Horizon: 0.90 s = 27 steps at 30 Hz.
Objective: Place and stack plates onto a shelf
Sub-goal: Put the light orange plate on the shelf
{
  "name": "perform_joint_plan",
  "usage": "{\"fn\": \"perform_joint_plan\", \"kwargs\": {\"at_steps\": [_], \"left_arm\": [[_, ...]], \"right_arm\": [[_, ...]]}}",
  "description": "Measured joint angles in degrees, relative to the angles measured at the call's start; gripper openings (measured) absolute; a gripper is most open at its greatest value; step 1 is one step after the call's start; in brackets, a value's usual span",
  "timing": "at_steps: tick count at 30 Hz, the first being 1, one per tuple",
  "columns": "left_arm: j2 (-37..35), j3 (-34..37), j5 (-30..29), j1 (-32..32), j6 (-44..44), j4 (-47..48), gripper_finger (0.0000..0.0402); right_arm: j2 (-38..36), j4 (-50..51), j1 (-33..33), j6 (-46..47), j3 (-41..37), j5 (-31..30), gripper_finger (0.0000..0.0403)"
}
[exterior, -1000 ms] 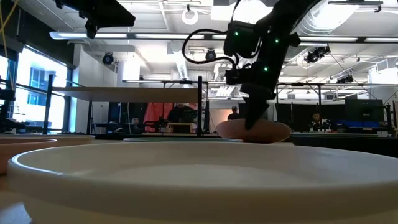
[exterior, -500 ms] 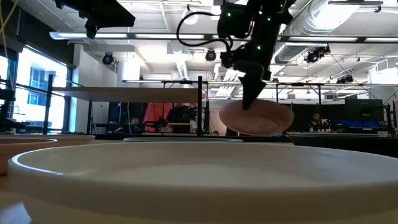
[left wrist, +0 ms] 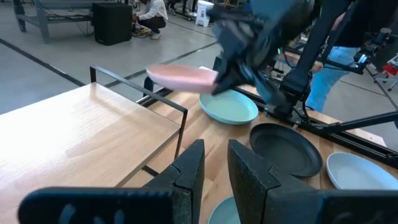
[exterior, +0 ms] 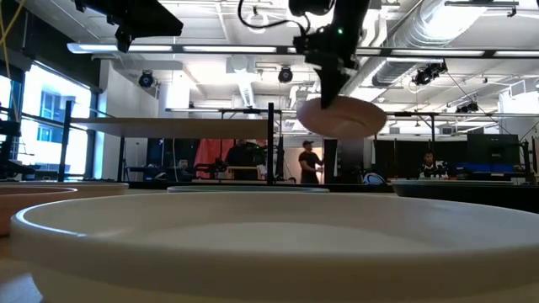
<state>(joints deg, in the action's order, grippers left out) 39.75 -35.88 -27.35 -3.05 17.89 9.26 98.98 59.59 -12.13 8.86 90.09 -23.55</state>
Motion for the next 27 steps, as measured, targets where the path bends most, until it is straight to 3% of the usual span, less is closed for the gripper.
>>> {"fn": "perform_joint_plan", "kwargs": {"at_steps": [12, 23, 27], "left_arm": [[0.0, 0.0, 0.0, 0.0, 2.5, 0.0, 0.006], [0.0, 0.0, 1.3, 0.0, 3.0, 0.0, 0.006], [0.0, 0.0, 1.5, 0.0, 3.0, 0.0, 0.006]], "right_arm": [[0.0, -2.7, -4.5, -11.6, 11.7, -3.0, 0.0], [0.0, -23.3, -5.4, -33.9, 13.8, -2.4, 0.0], [0.0, -29.2, -5.4, -39.3, 13.8, 2.7, 0.0]]}}
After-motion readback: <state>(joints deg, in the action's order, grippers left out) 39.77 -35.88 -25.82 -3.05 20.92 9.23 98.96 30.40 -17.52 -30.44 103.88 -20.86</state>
